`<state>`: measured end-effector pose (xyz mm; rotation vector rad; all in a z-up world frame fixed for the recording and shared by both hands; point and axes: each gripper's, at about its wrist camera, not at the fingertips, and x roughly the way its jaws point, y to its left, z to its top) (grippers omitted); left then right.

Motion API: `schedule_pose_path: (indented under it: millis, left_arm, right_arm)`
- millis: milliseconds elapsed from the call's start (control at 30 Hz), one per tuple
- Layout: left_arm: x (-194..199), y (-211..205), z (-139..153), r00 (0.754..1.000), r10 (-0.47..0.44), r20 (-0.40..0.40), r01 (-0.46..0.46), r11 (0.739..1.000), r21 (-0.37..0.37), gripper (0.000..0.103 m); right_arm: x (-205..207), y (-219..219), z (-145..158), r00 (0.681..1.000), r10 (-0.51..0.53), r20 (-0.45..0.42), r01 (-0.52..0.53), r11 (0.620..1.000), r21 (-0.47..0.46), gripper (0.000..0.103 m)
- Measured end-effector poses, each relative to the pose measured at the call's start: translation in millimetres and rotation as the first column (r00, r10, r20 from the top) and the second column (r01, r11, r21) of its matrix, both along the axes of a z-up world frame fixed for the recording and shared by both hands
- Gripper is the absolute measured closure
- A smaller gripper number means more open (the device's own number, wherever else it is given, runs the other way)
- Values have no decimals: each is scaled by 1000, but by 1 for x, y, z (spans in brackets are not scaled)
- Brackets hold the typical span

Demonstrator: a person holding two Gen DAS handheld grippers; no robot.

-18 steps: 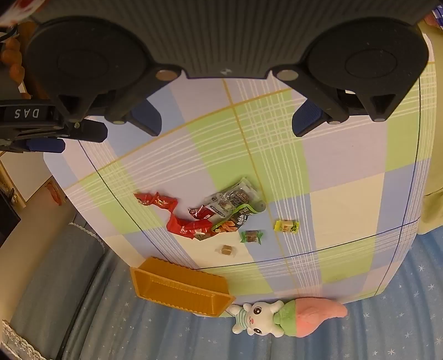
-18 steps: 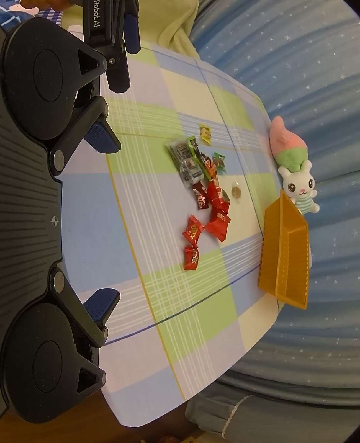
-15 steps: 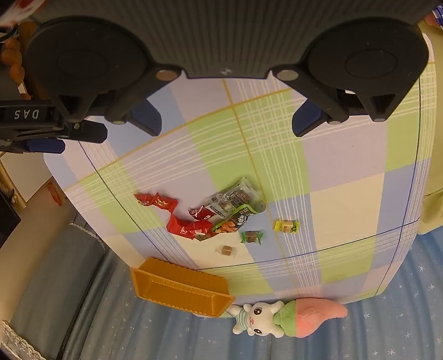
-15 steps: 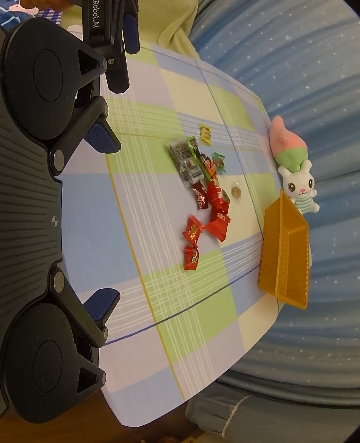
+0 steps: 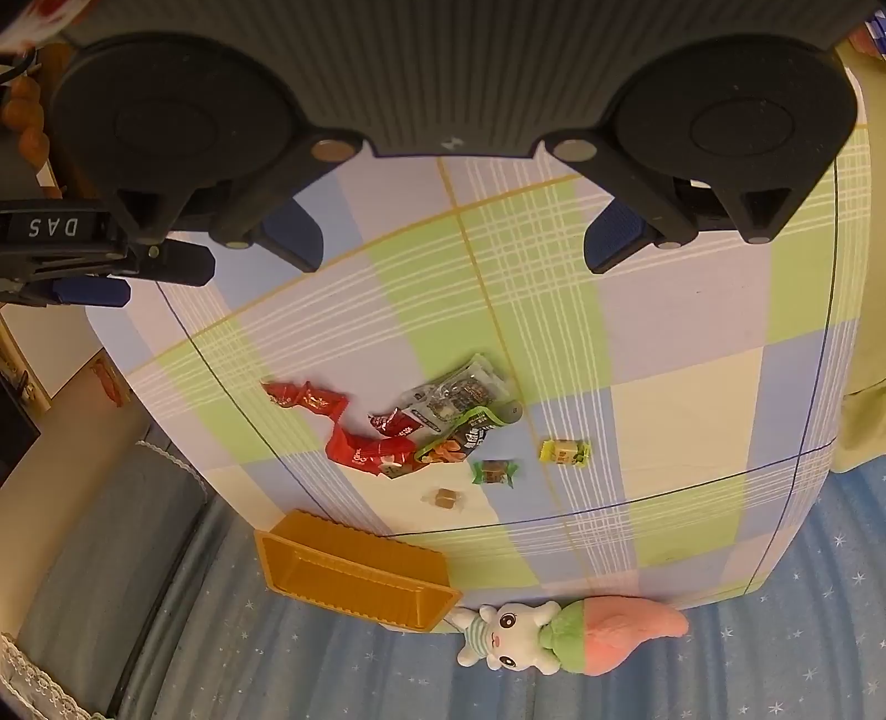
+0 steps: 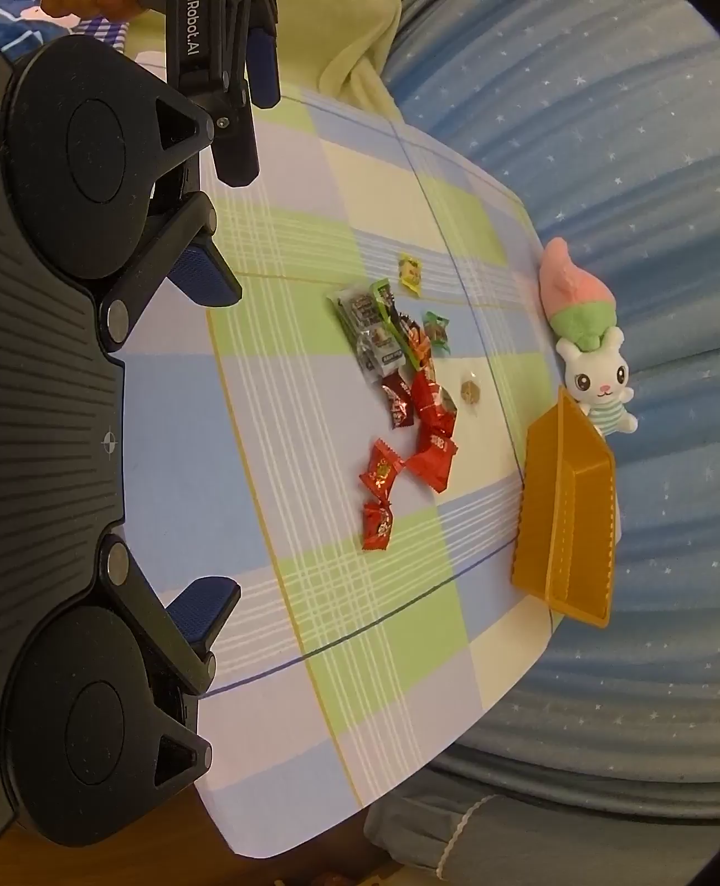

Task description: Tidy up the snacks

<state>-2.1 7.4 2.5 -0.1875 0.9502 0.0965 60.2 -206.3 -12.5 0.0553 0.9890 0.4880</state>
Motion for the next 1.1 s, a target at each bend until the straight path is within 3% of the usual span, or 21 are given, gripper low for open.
schedule_pose_path:
  millis: [1100]
  left_arm:
    - [-3,6,4,1000,10,6,-10,1000,-3,3]
  right_arm:
    - [-2,9,3,1000,19,13,-19,1000,-5,0]
